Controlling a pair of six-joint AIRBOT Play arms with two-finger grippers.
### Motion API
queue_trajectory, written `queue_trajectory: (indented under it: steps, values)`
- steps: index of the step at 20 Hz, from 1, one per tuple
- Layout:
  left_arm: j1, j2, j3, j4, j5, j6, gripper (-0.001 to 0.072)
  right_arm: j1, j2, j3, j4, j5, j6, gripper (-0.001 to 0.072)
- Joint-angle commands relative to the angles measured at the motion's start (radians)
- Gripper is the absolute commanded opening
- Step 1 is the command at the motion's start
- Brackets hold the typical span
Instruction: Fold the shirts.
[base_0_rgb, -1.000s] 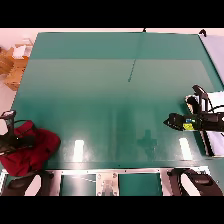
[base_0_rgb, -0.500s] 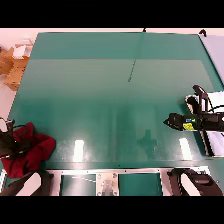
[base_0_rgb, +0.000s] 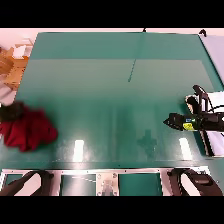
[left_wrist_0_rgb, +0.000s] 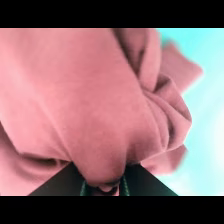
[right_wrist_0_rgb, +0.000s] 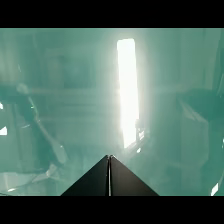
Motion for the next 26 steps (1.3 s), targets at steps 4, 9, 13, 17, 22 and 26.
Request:
queue_trajectory:
  steps: [4, 9, 13, 17, 22, 26]
  values:
    - [-0.462, -0.048, 0.202, -0.351, 0.232, 0.009, 0.0025, 0.000, 0.000, 0.008, 0.000, -0.067, 0.001, 0.0038]
    - [-0.814, -0.286, 0.202, -0.371, 0.459, 0.028, 0.0026, 0.000, 0.000, 0.019, 0.000, -0.101, 0.000, 0.0020]
    - [-0.836, -0.431, 0.202, -0.528, 0.527, 0.045, 0.0714, 0.000, 0.000, 0.019, 0.000, -0.123, 0.000, 0.0333]
    - [-0.631, -0.422, 0.352, -0.479, 0.258, 0.104, 0.0711, -0.022, -0.022, 0.023, 0.001, -0.130, 0.000, 0.0440]
    - [-0.374, -0.423, 0.375, -0.455, 0.122, 0.103, 0.0711, 0.005, -0.204, 0.021, 0.071, -0.132, -0.012, 0.0439]
    - [-0.316, -0.445, 0.221, -0.430, 0.254, 0.105, 0.0711, 0.100, -0.409, 0.021, 0.083, -0.225, -0.035, 0.0539]
